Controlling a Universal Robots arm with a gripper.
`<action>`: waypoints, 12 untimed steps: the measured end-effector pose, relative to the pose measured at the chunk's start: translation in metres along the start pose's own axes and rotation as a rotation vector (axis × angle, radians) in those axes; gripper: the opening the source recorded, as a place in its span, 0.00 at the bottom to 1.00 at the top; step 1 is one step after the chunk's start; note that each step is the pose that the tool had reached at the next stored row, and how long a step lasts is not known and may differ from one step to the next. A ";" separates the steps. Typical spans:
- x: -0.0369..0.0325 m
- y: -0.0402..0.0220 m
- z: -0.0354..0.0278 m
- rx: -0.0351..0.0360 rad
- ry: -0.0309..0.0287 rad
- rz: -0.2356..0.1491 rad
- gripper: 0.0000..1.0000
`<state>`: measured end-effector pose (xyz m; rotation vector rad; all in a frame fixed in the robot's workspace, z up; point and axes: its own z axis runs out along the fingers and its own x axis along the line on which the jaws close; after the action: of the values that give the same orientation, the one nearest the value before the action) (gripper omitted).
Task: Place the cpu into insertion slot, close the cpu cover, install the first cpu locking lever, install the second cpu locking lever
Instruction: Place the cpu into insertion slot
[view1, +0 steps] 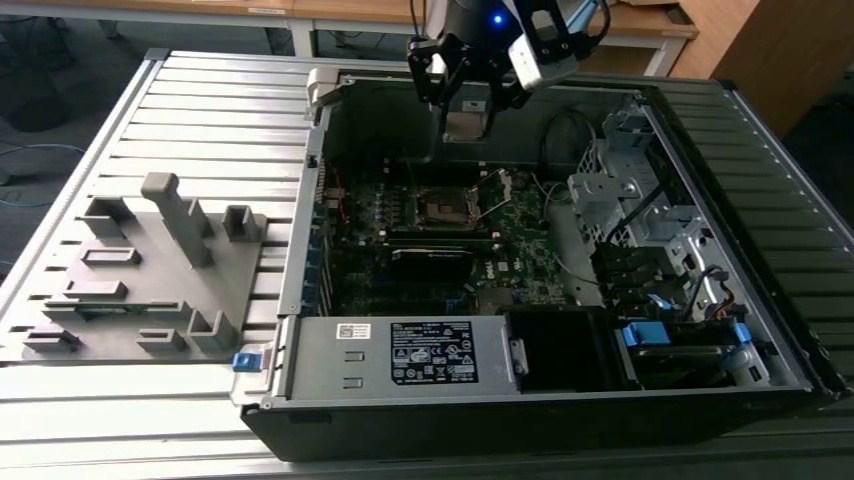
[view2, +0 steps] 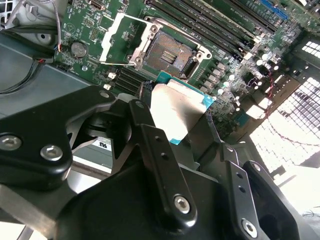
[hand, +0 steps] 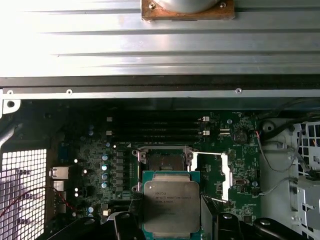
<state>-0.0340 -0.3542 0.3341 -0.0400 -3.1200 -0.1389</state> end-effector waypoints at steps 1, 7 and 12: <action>0.0000 0.0000 0.0000 0.0000 0.0000 0.000 0.54; 0.0000 -0.0002 0.0017 0.0000 0.0000 0.000 0.54; 0.0000 -0.0002 0.0020 0.0000 0.0000 0.000 0.54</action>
<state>-0.0340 -0.3542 0.3321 -0.0400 -3.1200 -0.1389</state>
